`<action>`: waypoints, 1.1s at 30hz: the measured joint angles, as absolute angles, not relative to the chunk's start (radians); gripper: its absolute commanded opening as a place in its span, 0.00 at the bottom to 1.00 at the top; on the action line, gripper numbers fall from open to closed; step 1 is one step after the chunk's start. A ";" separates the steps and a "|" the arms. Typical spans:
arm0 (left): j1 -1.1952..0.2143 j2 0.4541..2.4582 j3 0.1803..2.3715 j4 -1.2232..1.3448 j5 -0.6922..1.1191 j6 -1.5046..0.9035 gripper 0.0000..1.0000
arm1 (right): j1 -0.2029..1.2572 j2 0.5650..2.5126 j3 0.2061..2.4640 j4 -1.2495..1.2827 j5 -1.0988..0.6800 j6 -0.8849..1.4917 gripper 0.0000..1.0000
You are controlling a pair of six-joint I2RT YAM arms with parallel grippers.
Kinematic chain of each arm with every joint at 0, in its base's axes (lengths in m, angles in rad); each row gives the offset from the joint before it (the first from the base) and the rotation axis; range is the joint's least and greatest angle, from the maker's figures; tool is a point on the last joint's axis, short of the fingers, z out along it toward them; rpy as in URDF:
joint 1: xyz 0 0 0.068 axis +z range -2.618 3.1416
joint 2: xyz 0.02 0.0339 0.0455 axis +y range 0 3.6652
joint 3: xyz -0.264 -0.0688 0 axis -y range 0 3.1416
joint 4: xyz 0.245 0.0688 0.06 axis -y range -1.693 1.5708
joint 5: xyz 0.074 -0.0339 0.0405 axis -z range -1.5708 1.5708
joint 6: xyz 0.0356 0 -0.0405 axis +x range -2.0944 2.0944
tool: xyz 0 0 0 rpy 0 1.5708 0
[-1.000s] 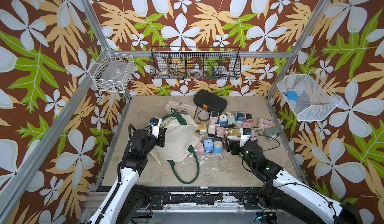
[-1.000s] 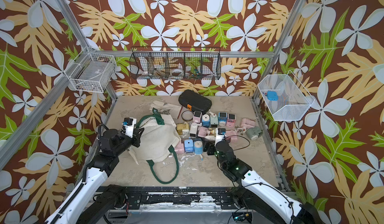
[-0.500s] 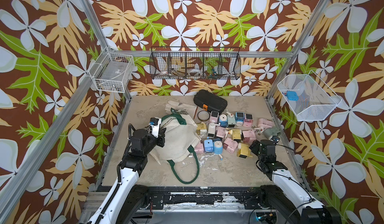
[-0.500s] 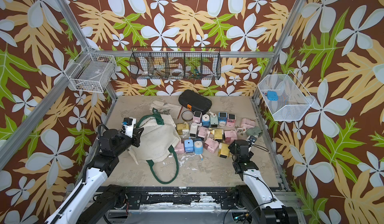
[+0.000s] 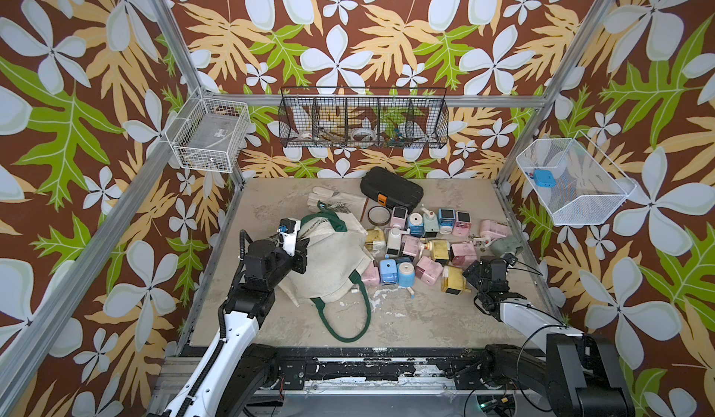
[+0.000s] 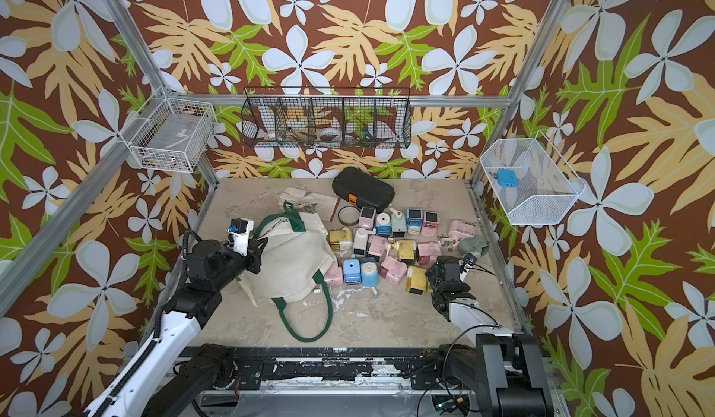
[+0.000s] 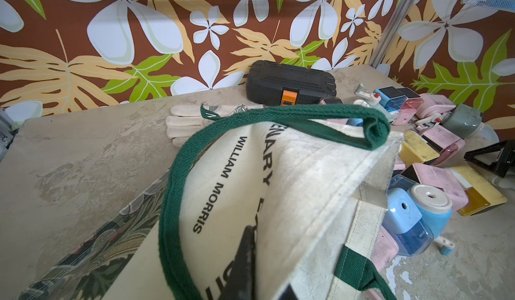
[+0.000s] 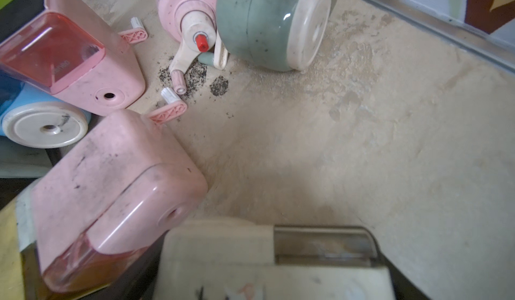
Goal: Take out the pencil sharpeners from the tote bags
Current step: Place the pencil sharpener at the center of the board, then place the canvas bag at the center of the board.
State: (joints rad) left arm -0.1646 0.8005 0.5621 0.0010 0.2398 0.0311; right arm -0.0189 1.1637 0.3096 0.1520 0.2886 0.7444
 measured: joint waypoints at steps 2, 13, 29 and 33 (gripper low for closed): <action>-0.165 0.802 0.562 0.001 0.240 0.031 0.00 | -0.020 1.169 0.310 0.156 0.288 0.747 0.83; -0.165 0.809 0.562 0.005 0.237 0.028 0.00 | -0.022 1.179 0.309 0.164 0.287 0.746 1.00; -0.165 0.828 0.569 0.012 0.232 0.026 0.00 | 0.001 1.017 0.295 0.130 0.268 0.696 1.00; -0.165 0.846 0.579 0.014 0.226 0.019 0.00 | 0.053 0.823 0.342 0.056 0.268 0.676 1.00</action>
